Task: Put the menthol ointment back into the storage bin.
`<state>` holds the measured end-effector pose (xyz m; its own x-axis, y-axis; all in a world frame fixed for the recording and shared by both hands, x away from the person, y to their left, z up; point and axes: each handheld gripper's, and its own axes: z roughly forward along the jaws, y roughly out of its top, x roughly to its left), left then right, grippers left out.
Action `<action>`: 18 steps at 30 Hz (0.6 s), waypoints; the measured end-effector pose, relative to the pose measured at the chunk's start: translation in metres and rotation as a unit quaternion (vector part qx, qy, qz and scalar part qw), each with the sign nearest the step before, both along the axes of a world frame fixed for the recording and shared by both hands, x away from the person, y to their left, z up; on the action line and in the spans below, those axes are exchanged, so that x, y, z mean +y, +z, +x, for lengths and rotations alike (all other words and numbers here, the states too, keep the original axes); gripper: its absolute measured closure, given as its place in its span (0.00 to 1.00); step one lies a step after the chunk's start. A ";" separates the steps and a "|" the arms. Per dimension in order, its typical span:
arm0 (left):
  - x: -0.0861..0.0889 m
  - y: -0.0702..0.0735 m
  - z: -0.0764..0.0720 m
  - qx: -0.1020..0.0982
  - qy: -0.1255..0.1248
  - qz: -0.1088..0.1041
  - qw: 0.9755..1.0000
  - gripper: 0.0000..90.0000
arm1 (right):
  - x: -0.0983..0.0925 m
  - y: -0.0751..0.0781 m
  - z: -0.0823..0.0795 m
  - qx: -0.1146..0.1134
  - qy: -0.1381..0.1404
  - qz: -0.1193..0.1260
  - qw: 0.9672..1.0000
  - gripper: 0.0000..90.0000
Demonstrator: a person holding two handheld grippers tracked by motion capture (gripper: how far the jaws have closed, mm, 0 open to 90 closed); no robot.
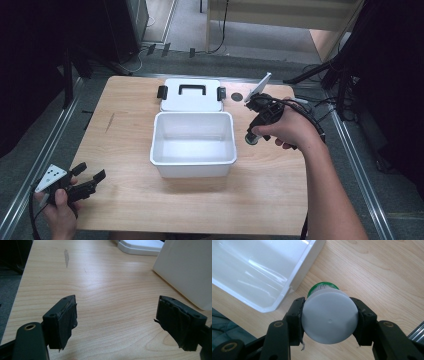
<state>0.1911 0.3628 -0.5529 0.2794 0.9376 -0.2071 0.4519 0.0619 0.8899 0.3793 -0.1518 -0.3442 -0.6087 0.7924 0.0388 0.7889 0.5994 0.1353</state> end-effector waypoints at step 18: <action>0.000 0.000 0.000 -0.001 0.001 -0.003 1.000 0.20 | 0.039 0.012 0.001 -0.006 0.038 -0.001 0.999 0.57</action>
